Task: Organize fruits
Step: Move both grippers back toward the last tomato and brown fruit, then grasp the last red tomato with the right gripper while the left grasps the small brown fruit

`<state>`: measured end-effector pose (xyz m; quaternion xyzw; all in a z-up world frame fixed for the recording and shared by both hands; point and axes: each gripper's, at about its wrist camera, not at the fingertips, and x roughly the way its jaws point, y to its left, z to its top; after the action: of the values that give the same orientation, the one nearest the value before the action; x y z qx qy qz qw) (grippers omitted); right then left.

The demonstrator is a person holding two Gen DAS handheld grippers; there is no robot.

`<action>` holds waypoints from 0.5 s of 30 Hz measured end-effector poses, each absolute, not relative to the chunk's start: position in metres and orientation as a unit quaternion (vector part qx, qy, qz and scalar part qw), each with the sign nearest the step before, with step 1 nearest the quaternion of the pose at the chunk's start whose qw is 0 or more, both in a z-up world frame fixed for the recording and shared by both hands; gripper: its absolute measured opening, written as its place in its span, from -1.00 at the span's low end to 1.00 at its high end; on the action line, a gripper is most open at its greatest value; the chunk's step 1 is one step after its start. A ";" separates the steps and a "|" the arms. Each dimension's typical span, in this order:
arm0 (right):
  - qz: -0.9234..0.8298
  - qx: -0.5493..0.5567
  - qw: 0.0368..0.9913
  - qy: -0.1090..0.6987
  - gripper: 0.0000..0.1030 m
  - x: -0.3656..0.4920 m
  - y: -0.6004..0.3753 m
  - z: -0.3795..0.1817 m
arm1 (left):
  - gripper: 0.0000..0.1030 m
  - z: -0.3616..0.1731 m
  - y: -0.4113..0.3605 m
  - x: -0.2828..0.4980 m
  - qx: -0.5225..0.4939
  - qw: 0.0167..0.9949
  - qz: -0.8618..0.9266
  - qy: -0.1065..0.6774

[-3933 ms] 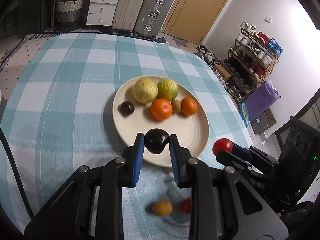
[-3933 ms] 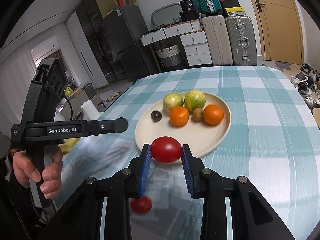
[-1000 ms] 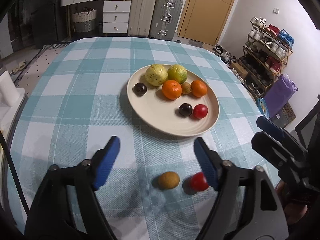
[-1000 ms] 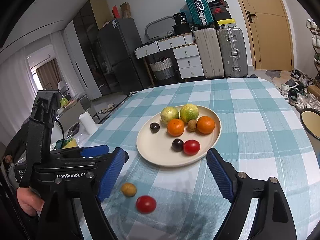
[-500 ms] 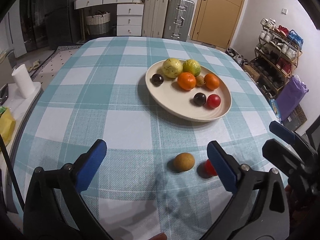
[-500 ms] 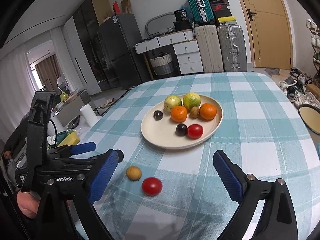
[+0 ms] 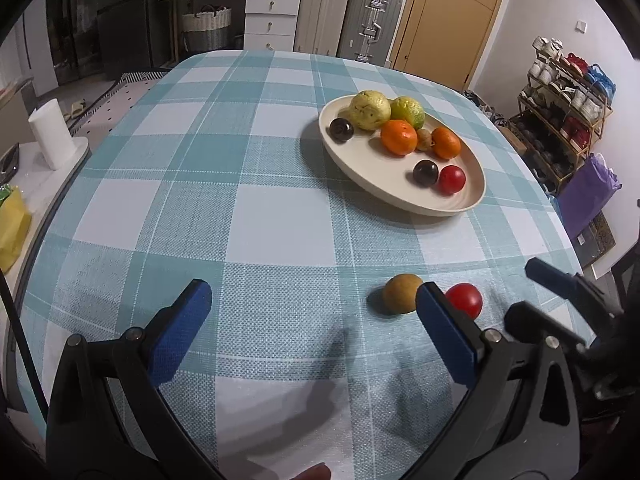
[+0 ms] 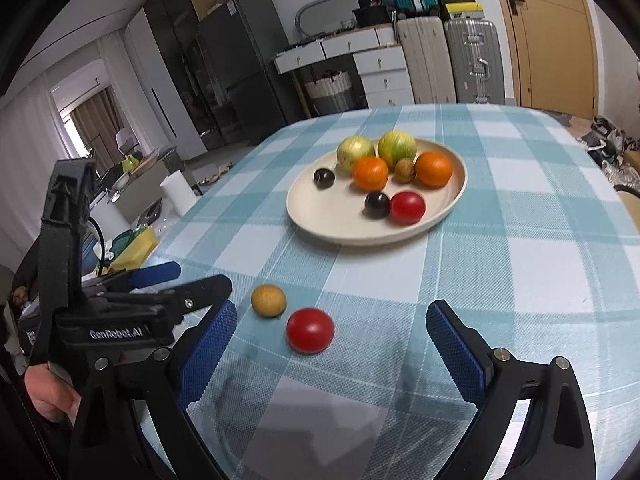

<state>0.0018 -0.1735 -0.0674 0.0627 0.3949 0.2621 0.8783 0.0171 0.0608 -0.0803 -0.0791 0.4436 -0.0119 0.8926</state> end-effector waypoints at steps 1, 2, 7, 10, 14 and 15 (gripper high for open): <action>0.264 0.062 0.877 0.397 0.90 0.002 -0.172 -0.069 | 0.97 -0.081 0.062 0.017 -0.080 0.892 -0.011 0.444; 0.266 0.062 0.875 0.400 0.90 0.002 -0.171 -0.071 | 0.97 -0.082 0.062 0.017 -0.080 0.892 -0.011 0.445; 0.270 0.054 0.869 0.412 0.90 0.005 -0.163 -0.080 | 0.97 -0.085 0.063 0.019 -0.082 0.889 -0.012 0.450; 0.274 0.048 0.865 0.418 0.74 0.005 -0.159 -0.084 | 0.97 -0.085 0.063 0.019 -0.081 0.890 -0.014 0.449; 0.283 0.043 0.857 0.428 0.54 0.007 -0.153 -0.089 | 0.97 -0.085 0.063 0.019 -0.080 0.890 -0.009 0.450; 0.285 0.041 0.856 0.428 0.43 0.007 -0.152 -0.089 | 0.97 -0.085 0.064 0.019 -0.080 0.890 -0.008 0.450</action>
<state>0.0071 -0.1516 -0.0895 0.0406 0.4283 0.2854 0.8564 0.0193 0.0636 -0.0855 -0.0797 0.4497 -0.0082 0.8896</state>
